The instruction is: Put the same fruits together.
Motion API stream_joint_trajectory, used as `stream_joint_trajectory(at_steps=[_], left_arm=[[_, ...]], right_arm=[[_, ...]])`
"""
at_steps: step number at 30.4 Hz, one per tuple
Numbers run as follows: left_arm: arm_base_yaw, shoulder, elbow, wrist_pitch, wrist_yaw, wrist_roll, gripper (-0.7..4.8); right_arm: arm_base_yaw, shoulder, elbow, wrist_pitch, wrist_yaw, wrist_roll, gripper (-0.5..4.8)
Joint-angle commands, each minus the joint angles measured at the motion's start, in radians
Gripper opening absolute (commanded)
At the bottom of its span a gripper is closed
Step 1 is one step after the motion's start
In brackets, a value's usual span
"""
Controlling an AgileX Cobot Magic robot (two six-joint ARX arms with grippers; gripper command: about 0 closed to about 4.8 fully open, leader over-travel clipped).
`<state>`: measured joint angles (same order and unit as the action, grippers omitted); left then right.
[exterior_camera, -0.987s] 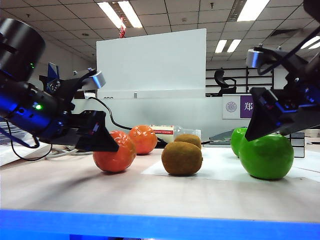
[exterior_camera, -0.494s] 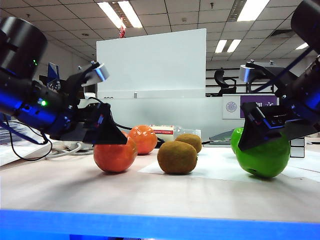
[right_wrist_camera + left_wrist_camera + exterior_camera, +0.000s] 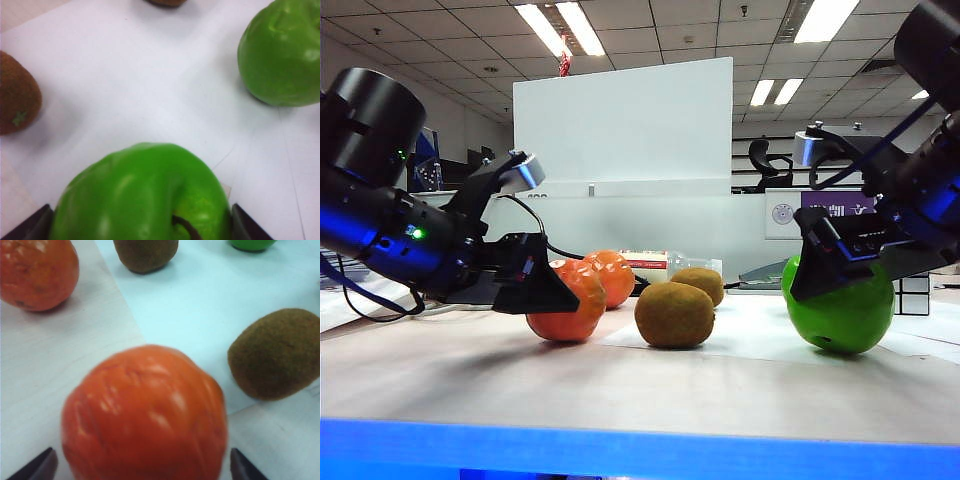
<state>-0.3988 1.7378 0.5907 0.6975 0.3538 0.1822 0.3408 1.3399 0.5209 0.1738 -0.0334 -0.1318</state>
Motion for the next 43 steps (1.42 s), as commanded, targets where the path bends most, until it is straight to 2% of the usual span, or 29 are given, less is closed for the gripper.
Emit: stream_joint_trajectory(at_steps=[1, 7, 17, 25, 26, 28, 30, 32, 33, 34, 35, 37, 40, 43], left_arm=[[0.000, 0.016, 0.009, 0.038, 0.010, -0.008, 4.79], [0.000, 0.055, 0.009, 0.082, 0.010, -0.024, 4.79], [0.000, 0.088, 0.023, 0.116, 0.008, -0.026, 4.79], [0.000, 0.126, 0.055, 0.120, 0.031, -0.041, 4.79], [0.000, 0.127, 0.057, 0.119, 0.034, -0.041, 4.53], [0.000, 0.127, 0.058, 0.122, 0.036, -0.041, 3.50], [0.000, 0.127, 0.059, 0.122, 0.036, -0.041, 3.06], [0.000, 0.127, 0.059, 0.120, 0.035, -0.041, 2.71], [0.000, 0.127, 0.059, 0.119, 0.035, -0.041, 2.25], [0.000, 0.127, 0.059, 0.119, 0.035, -0.041, 1.51], [0.000, 0.127, 0.059, 0.117, 0.035, -0.041, 0.96], [0.000, 0.127, 0.059, 0.112, 0.035, -0.041, 0.32], [0.000, 0.127, 0.059, 0.106, 0.036, -0.041, -0.06], [0.000, 0.127, 0.059, 0.104, 0.036, -0.042, -0.06]], right_arm=[[-0.002, 0.027, -0.006, -0.073, 0.039, 0.000, 4.79], [-0.002, 0.071, -0.006, -0.074, 0.045, 0.000, 4.79], [-0.002, 0.079, -0.006, -0.097, 0.138, 0.000, 4.79], [-0.002, 0.079, -0.006, -0.157, 0.148, 0.000, 4.79], [-0.002, 0.079, -0.006, -0.164, 0.148, 0.000, 4.79], [-0.002, 0.079, -0.006, -0.172, 0.147, 0.000, 4.79], [-0.002, 0.079, -0.006, -0.181, 0.146, -0.001, 4.79], [-0.002, 0.079, -0.006, -0.193, 0.143, -0.008, 3.51], [-0.002, 0.079, -0.006, -0.198, 0.144, -0.007, 2.87], [-0.002, 0.079, -0.006, -0.200, 0.144, -0.008, 2.14], [-0.002, 0.079, -0.006, -0.200, 0.144, -0.007, 1.67], [-0.002, 0.079, -0.006, -0.200, 0.145, -0.008, 0.92], [-0.002, 0.079, -0.006, -0.200, 0.145, -0.008, -0.07], [-0.002, 0.078, -0.006, -0.196, 0.147, -0.008, -0.06]])
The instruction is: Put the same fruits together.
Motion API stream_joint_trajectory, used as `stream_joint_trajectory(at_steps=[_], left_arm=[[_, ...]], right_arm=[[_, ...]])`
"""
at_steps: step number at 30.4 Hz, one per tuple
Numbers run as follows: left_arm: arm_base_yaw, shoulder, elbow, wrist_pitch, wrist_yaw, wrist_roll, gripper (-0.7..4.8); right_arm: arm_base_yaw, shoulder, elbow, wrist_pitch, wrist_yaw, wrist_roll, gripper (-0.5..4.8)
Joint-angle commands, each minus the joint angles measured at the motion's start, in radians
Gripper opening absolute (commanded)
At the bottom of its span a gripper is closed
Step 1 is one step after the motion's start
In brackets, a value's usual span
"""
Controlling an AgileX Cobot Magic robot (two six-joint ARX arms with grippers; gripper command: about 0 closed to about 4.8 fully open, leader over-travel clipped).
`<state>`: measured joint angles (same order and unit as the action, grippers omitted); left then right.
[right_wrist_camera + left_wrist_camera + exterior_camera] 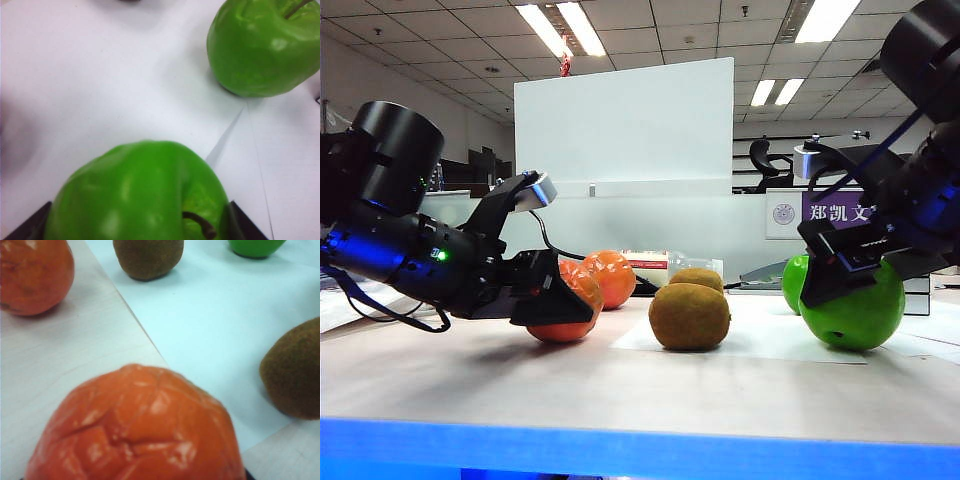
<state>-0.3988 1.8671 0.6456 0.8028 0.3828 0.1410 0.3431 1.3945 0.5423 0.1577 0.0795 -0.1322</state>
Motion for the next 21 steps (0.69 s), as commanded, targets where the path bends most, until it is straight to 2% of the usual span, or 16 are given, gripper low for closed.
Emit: stream_joint_trajectory(at_steps=[1, 10, 17, 21], left_arm=[[0.000, -0.003, 0.005, 0.000, 0.007, 0.000, -0.06], [0.000, -0.003, 0.057, -0.001, -0.001, 0.001, -0.06], [0.002, 0.020, 0.145, -0.014, -0.040, 0.010, -0.06], [0.003, 0.058, 0.194, -0.044, -0.049, 0.019, -0.06]], right_arm=[[-0.005, 0.023, -0.027, -0.175, 0.034, -0.007, -0.06], [-0.005, -0.005, -0.019, -0.052, 0.037, -0.006, -0.06], [-0.008, -0.002, 0.055, -0.024, 0.060, -0.030, -0.06], [-0.040, 0.003, 0.101, -0.015, 0.058, -0.050, -0.06]])
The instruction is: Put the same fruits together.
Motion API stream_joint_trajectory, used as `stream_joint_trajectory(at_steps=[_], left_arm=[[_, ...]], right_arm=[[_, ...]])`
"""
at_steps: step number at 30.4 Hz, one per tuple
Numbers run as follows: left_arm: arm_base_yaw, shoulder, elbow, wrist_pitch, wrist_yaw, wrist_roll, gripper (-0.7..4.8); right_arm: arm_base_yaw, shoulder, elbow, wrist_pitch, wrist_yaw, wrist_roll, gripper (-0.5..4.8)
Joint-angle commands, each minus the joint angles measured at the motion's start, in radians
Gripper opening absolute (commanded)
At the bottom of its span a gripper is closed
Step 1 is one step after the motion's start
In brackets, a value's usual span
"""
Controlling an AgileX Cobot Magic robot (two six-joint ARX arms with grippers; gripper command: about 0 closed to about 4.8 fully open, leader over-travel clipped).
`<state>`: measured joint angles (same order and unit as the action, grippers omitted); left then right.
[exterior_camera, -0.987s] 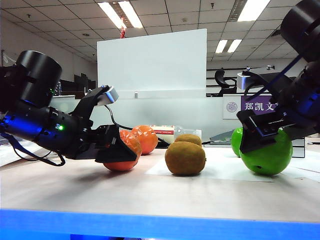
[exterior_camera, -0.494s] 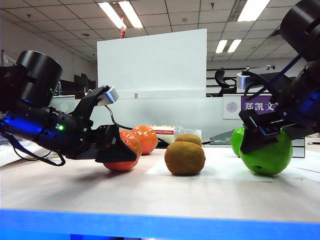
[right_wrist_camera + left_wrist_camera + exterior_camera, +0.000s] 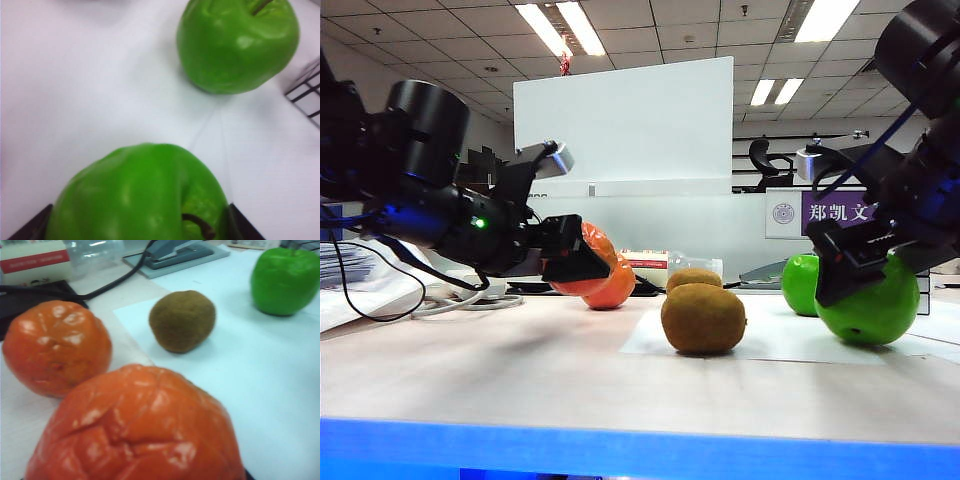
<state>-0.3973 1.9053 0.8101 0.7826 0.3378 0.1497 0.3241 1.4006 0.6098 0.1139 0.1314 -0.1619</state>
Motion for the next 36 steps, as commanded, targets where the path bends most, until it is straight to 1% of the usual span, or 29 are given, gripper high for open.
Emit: stream_joint_trajectory(at_steps=[1, 5, 9, 22, 27, 32, 36], left_arm=[[0.002, 0.028, 0.039, -0.031, -0.005, 0.011, -0.06], [0.002, 0.056, 0.065, -0.036, -0.006, 0.019, -0.06], [0.002, 0.082, 0.084, -0.034, -0.055, 0.035, -0.06], [0.037, 0.169, 0.179, -0.028, -0.045, 0.037, -0.06], [0.043, 0.180, 0.200, -0.035, -0.043, 0.038, -0.06], [0.043, 0.186, 0.206, -0.049, -0.002, 0.034, -0.06], [0.043, 0.186, 0.206, -0.052, 0.000, 0.034, -0.05]], right_arm=[[-0.029, -0.001, 0.043, 0.031, 0.004, -0.023, -0.06], [-0.049, 0.002, 0.076, 0.025, 0.002, -0.043, -0.06], [-0.049, 0.004, 0.082, 0.034, 0.002, -0.060, -0.06], [-0.064, 0.153, 0.083, 0.147, -0.003, -0.075, -0.06], [-0.065, 0.178, 0.095, 0.153, -0.002, -0.074, -0.06], [-0.069, 0.183, 0.103, 0.154, -0.007, -0.074, -0.06], [-0.069, 0.183, 0.103, 0.147, -0.011, -0.074, -0.06]])
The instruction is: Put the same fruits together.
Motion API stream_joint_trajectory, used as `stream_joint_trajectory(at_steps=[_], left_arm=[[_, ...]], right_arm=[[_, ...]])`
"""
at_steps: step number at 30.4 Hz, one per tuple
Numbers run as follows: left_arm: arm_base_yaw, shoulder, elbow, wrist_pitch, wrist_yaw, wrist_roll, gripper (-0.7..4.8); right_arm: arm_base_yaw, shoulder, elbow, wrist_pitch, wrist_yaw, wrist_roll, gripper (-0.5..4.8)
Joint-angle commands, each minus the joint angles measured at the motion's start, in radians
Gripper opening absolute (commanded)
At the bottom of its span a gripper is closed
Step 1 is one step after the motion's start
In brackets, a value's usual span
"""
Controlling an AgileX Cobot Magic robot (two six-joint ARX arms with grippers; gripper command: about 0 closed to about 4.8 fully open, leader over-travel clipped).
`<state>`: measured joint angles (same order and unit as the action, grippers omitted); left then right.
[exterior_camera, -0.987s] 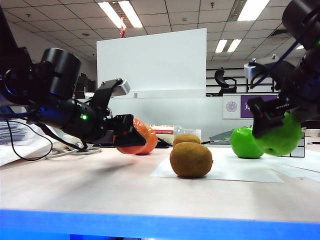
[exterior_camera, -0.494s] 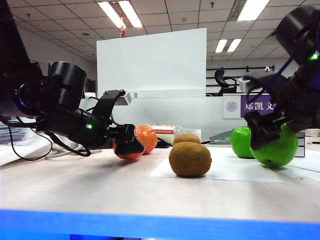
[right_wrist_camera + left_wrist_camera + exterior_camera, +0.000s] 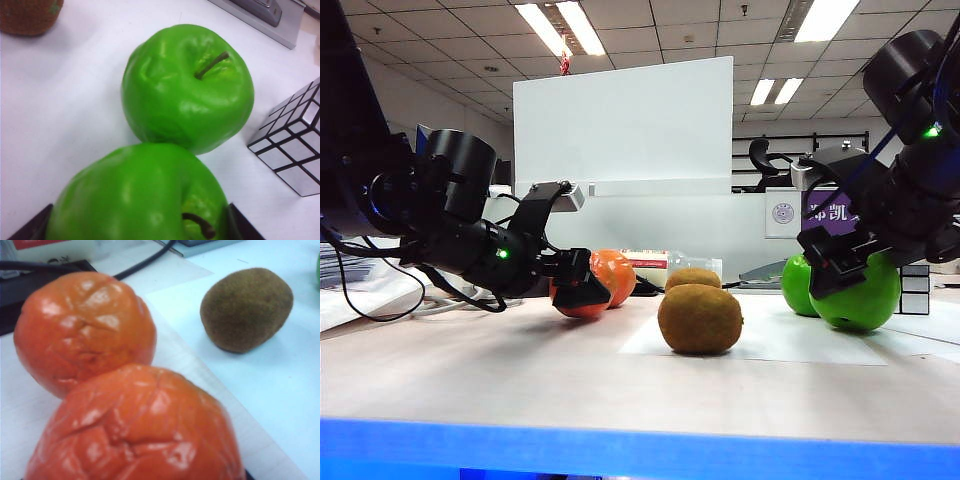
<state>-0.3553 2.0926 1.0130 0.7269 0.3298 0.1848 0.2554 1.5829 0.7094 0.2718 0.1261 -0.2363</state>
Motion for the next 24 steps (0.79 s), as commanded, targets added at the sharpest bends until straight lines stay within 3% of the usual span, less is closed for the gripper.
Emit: stream_joint_trajectory(at_steps=[1, 8, 15, 19, 22, 24], left_arm=[[0.002, -0.002, 0.003, 0.002, 0.008, -0.002, -0.05], [0.002, -0.002, 0.003, -0.024, 0.006, -0.002, -0.05], [0.002, -0.002, 0.003, -0.036, 0.007, -0.001, 0.10], [0.002, -0.002, 0.003, -0.045, 0.008, -0.002, 1.54], [0.002, -0.002, 0.003, -0.048, 0.008, -0.002, 2.62], [0.002, -0.002, 0.003, -0.050, 0.008, -0.002, 3.30]], right_arm=[[0.000, 0.001, 0.003, -0.013, -0.013, 0.000, -0.06], [0.000, 0.023, 0.003, 0.008, -0.017, 0.000, -0.04], [0.000, 0.074, 0.003, 0.018, -0.024, 0.017, 0.75], [0.000, 0.075, 0.003, 0.021, -0.024, 0.028, 2.45], [0.000, 0.074, 0.003, 0.017, -0.023, 0.031, 3.14], [0.000, 0.072, 0.003, 0.009, -0.024, 0.051, 3.99]])
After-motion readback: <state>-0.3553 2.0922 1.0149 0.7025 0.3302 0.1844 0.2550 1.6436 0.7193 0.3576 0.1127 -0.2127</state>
